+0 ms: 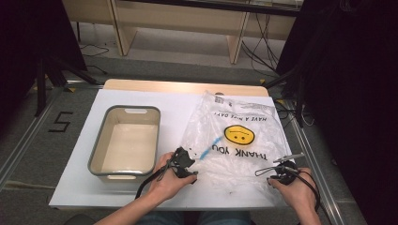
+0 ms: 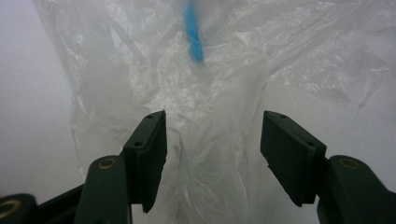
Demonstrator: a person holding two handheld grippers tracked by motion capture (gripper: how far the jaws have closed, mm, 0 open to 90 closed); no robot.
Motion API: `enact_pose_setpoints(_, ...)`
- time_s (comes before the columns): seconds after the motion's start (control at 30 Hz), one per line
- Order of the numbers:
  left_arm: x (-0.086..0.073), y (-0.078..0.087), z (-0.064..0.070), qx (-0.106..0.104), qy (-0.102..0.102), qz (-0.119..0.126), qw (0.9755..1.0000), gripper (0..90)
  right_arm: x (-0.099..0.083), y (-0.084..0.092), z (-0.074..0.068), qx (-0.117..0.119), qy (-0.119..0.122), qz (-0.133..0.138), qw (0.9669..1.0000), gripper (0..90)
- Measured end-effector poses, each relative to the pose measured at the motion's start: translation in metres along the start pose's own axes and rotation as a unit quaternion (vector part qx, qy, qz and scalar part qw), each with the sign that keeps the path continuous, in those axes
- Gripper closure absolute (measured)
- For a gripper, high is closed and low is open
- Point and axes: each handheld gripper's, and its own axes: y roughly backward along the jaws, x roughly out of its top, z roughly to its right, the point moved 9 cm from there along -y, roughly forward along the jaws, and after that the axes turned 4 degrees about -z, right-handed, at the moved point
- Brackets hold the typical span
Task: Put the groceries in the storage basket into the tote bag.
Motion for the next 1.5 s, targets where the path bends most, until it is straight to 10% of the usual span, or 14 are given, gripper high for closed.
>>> enact_pose_setpoints(0.5,0.001,0.000,-0.001,0.001,0.010,0.005,0.9999,40.0,0.022,-0.010,0.022,-0.070,0.046,0.050,0.9952,90.0)
enact_pose_setpoints(0.73,0.005,0.003,-0.002,0.012,0.000,0.027,0.9996,39.9,0.019,-0.006,0.022,-0.058,0.037,0.066,0.9954,79.9)
enact_pose_setpoints(0.9,0.004,0.006,0.000,0.021,0.005,0.026,0.9994,36.3,0.020,0.016,0.023,-0.035,0.007,0.141,0.9893,62.7)
enact_pose_setpoints(1.1,0.005,0.009,0.000,0.018,0.009,0.033,0.9993,36.1,0.034,0.030,0.009,-0.015,0.034,0.200,0.9790,46.9)
enact_pose_setpoints(1.5,0.000,0.012,0.002,0.012,0.010,0.035,0.9993,32.8,0.037,0.025,-0.012,0.001,0.073,0.208,0.9753,38.8)
